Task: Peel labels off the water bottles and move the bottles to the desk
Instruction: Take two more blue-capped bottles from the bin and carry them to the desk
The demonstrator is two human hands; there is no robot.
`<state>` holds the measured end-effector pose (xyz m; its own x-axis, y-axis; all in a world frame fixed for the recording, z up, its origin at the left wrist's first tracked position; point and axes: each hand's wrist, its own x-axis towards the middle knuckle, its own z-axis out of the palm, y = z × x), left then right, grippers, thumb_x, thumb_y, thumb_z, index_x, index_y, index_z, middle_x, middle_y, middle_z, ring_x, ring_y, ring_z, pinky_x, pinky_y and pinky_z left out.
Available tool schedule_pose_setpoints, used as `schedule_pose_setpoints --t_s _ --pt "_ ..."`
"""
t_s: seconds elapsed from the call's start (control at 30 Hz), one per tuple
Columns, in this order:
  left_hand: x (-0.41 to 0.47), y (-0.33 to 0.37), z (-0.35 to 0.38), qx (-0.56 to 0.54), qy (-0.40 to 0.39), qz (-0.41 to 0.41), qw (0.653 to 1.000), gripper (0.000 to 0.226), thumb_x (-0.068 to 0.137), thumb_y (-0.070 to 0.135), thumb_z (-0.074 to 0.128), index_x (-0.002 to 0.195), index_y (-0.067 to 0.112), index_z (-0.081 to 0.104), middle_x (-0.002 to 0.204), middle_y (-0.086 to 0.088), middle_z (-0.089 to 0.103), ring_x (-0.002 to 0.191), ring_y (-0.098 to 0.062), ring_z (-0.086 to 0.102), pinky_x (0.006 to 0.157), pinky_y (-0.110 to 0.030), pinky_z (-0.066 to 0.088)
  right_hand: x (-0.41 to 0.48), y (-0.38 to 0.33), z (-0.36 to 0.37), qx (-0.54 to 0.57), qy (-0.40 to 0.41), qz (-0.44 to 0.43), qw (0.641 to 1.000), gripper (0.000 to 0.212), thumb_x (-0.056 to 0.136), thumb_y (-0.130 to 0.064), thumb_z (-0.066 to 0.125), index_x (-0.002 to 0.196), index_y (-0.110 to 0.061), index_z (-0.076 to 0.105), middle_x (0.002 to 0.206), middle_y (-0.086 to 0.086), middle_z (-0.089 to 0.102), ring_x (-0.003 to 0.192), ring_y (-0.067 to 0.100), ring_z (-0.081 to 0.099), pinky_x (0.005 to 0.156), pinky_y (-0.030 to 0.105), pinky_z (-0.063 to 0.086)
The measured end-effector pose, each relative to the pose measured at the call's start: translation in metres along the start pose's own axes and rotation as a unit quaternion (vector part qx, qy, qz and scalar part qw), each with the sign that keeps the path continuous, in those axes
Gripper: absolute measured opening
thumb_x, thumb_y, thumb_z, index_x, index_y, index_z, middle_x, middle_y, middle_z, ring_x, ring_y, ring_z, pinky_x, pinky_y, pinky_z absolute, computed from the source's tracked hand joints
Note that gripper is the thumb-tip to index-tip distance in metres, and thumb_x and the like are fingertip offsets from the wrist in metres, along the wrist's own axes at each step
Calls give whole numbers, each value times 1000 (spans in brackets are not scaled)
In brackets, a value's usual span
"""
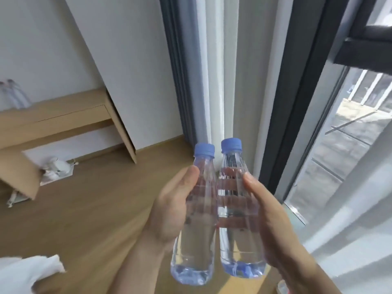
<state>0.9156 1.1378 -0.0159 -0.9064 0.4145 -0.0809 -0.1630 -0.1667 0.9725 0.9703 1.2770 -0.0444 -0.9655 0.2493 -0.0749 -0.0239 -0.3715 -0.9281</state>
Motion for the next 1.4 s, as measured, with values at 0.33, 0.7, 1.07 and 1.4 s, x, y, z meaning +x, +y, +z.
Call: schedule_pose_setpoints --t_s 0.33,0.7,1.07,1.4 --pt "5 57 -226 -51 135 78 986 41 84 42 51 110 16 69 105 -14 72 96 -33 67 82 -46 52 88 54 219 -53 -152 18 987 49 80 -48 46 106 -12 66 101 13 72 88 31 69 62 35 57" --pt "-31 110 -440 -4 296 87 951 38 68 31 69 100 12 66 81 -3 77 80 -5 71 79 -26 51 147 142 449 -22 -324 121 938 46 78 -47 57 105 -11 65 97 12 65 86 30 63 75 46 52" --pt "-22 119 -533 -7 442 131 888 26 79 29 59 93 10 72 88 -9 71 86 -27 66 84 -42 47 223 203 566 10 -483 201 852 68 75 -47 64 117 5 50 105 23 58 98 41 56 97 63 38" --pt "120 155 -594 41 498 159 851 19 79 34 65 93 24 73 90 1 74 90 -20 68 84 -37 52 380 198 626 12 -523 190 831 54 70 -46 66 111 -12 64 105 17 66 96 39 62 83 52 52"
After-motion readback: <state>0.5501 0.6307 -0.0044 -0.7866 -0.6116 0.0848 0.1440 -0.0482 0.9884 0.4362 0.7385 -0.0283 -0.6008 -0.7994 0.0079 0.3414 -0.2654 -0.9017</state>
